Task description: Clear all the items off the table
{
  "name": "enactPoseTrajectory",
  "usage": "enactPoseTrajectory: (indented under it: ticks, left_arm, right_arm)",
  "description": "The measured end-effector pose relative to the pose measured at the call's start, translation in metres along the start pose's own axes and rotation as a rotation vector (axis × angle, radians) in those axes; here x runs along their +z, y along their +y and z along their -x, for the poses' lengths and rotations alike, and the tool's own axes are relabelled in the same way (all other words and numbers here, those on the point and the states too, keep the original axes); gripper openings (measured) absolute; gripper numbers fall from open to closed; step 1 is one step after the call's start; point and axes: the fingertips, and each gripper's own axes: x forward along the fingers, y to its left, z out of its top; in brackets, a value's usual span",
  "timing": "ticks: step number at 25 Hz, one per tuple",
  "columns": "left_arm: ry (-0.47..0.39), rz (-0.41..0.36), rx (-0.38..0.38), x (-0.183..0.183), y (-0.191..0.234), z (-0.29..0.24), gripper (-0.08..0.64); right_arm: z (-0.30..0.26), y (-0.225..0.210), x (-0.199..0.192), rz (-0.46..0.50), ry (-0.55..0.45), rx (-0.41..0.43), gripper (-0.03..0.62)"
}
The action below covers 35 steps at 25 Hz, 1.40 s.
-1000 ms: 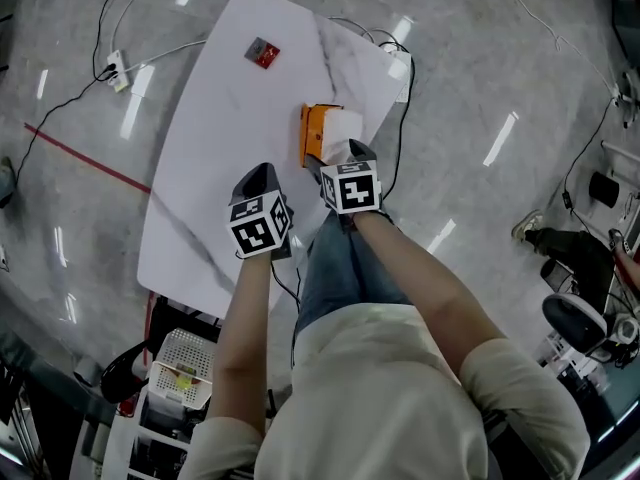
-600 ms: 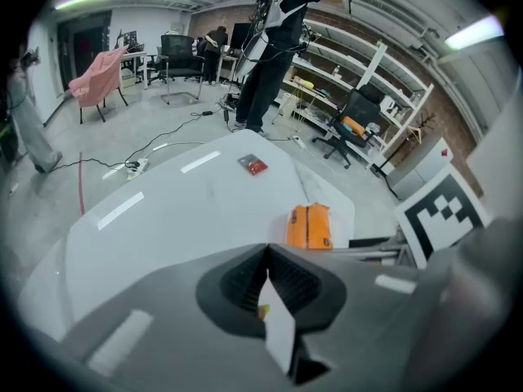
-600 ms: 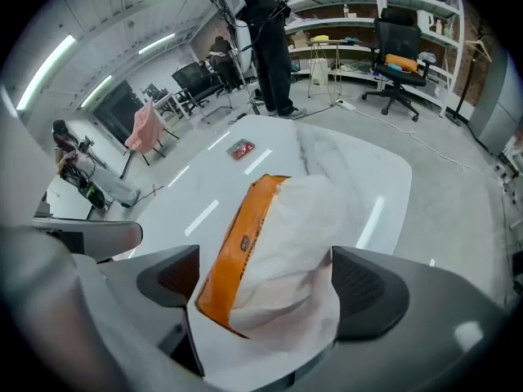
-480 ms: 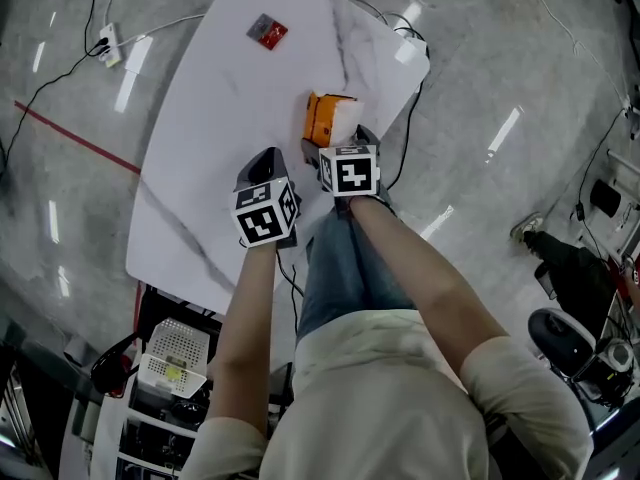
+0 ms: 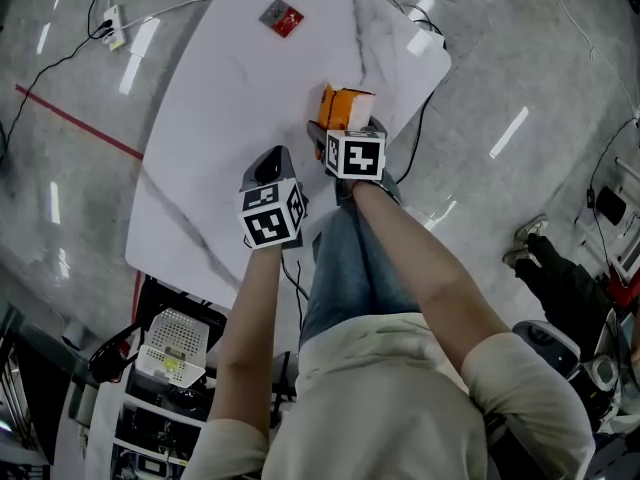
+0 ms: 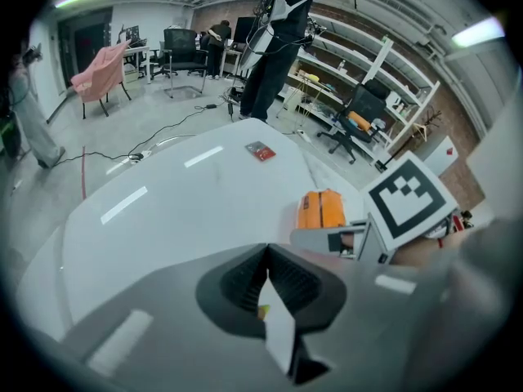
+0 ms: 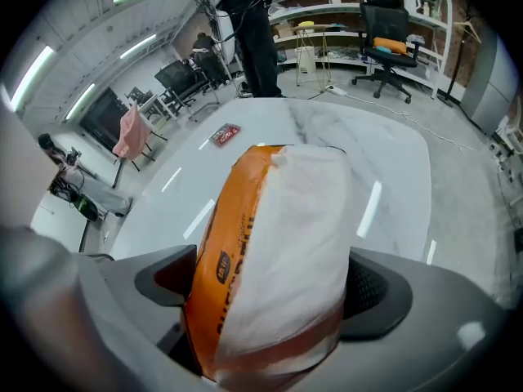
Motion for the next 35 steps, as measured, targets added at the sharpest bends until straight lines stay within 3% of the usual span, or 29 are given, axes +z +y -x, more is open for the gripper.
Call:
enactPoseTrajectory:
  ticks: [8,13,17,35]
  left_arm:
    - [0.001,0.006,0.002,-0.003,0.004,-0.001,0.009]
    - [-0.002,-0.002,-0.007,-0.004,-0.002,0.003,0.009]
    - [-0.008,-0.010,-0.010,-0.003,-0.007,0.010,0.009]
    - [-0.052,-0.017,-0.023,0.011,-0.036,0.078,0.009]
  right_arm:
    - [-0.002,-0.004,-0.002,0.021,0.006,-0.028,0.511]
    - [0.005,-0.008,-0.003,0.004,0.028,-0.023,0.386]
    - [0.017,-0.010,-0.002,0.043,0.029,-0.038,0.302]
    - [0.115,0.008,0.009,0.108,-0.043,-0.009,0.290]
